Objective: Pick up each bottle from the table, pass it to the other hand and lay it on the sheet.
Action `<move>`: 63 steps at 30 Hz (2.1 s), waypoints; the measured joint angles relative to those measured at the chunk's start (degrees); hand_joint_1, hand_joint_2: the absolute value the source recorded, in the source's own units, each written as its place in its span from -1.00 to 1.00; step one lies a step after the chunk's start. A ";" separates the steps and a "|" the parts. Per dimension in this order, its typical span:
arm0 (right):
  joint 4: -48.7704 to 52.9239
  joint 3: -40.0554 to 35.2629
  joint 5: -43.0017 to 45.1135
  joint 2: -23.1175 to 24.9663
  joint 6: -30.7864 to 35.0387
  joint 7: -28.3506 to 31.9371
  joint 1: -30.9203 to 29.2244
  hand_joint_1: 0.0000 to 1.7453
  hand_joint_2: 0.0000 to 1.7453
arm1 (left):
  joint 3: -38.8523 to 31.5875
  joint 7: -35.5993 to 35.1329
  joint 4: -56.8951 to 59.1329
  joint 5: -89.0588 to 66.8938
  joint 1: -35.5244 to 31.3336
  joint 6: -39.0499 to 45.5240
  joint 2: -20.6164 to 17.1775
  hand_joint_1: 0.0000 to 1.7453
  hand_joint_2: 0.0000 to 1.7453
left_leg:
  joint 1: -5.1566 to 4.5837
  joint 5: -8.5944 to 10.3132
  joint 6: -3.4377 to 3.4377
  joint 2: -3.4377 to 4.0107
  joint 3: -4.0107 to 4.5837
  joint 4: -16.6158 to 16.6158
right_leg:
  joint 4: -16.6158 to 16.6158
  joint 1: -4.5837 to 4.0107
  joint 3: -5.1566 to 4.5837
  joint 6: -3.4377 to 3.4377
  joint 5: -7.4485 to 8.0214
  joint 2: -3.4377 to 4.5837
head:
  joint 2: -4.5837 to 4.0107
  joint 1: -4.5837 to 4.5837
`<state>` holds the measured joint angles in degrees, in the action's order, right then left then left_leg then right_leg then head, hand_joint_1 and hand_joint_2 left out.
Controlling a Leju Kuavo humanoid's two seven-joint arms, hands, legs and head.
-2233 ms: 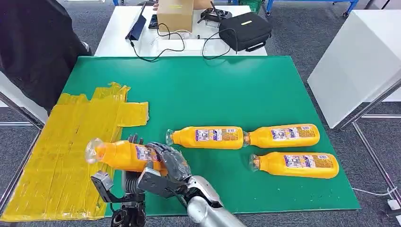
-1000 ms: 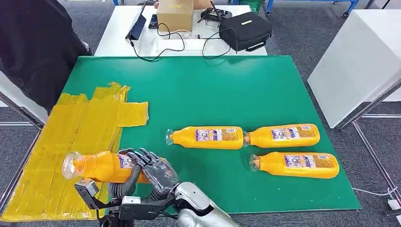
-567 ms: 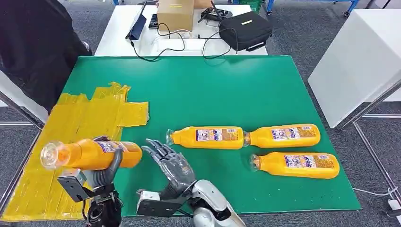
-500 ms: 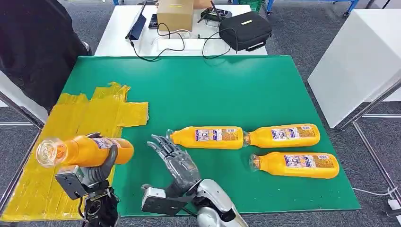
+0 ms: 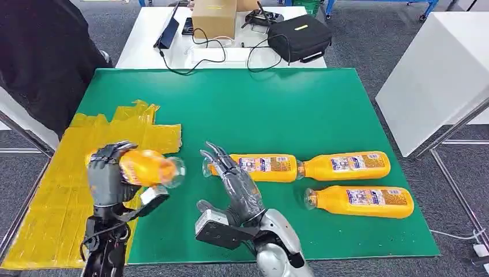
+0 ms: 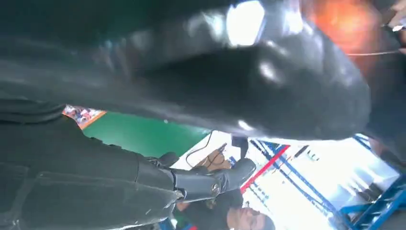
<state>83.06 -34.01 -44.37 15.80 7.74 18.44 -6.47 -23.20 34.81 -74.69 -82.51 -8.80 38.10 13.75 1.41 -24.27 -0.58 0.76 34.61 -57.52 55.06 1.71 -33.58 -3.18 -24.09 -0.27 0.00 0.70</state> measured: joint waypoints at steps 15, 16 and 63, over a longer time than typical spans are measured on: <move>-4.18 -0.02 3.35 1.62 -1.97 2.58 -4.01 -1.00 -1.00 | 26.30 -48.88 15.35 -7.54 1.17 0.15 -18.84 1.00 1.00 | 0.04 0.14 0.21 0.03 0.24 0.00 | 0.19 -0.04 -0.41 0.20 0.06 0.05 | 0.00 -0.02; -4.53 -0.04 3.42 1.79 -2.10 2.58 -4.27 -1.00 -1.00 | 26.84 -49.23 16.28 -7.54 0.97 0.15 -19.32 1.00 1.00 | 0.04 0.14 0.21 0.02 0.24 0.00 | 0.20 -0.04 -0.40 0.20 0.06 0.04 | 0.00 0.00; -13.03 4.38 -3.34 1.79 2.62 0.68 -3.51 -1.00 -1.00 | 0.73 4.38 30.20 57.77 -11.09 -13.25 -6.86 -1.00 -1.00 | 0.07 0.24 0.29 -0.02 0.18 -0.01 | 0.25 -0.09 -0.41 0.34 0.17 0.01 | 0.00 0.00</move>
<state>70.03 -29.63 -47.72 17.59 10.36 19.12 -9.98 -22.47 39.19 -44.49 -24.74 -19.89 24.85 6.89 1.48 -24.02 -0.29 0.74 34.79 -57.53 55.31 1.62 -33.99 -2.84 -23.92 -0.26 0.00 0.70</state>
